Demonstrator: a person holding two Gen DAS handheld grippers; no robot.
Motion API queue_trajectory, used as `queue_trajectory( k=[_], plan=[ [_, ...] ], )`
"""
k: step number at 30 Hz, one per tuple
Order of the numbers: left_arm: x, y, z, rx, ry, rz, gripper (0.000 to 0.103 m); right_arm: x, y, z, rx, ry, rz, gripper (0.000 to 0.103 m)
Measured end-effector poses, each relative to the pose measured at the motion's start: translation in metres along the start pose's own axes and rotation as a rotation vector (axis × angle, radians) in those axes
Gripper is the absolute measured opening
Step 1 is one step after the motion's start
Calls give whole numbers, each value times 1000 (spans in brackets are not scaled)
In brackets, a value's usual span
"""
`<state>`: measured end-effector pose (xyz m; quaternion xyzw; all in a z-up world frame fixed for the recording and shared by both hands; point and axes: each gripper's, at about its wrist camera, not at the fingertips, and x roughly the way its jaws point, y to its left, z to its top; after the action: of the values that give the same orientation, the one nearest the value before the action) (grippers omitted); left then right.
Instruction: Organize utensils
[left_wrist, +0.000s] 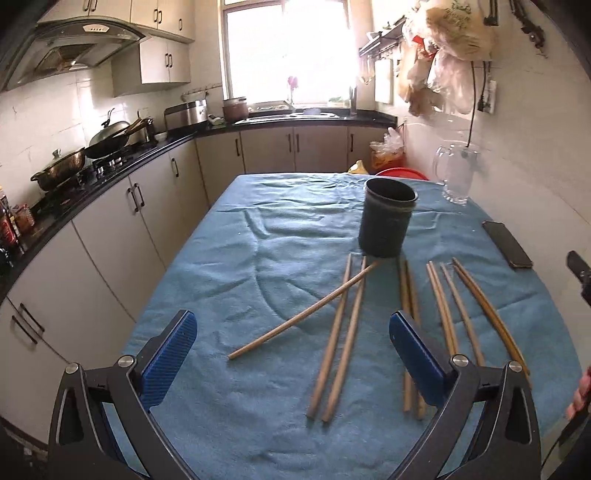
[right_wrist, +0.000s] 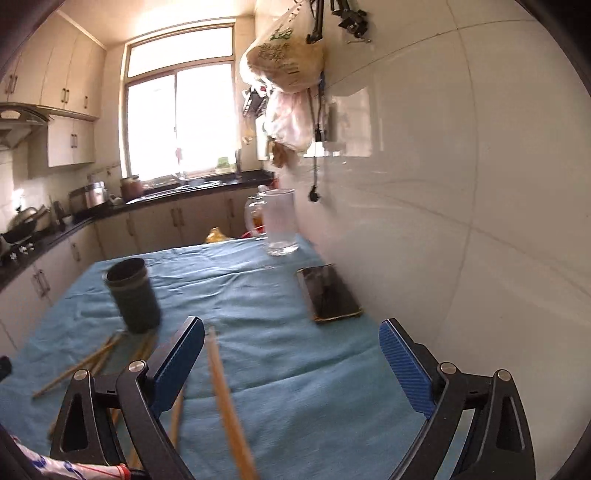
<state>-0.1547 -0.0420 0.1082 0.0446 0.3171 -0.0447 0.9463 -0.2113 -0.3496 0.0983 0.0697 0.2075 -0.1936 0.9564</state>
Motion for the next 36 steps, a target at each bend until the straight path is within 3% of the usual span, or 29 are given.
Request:
queue_trajectory(
  k=[7, 36],
  plan=[
    [-4, -9, -4, 48, -8, -9, 103, -5, 12, -6, -24, 16, 0, 98],
    [23, -4, -11, 39, 72, -57, 103, 22, 44, -28, -108, 122, 69, 98]
  ],
)
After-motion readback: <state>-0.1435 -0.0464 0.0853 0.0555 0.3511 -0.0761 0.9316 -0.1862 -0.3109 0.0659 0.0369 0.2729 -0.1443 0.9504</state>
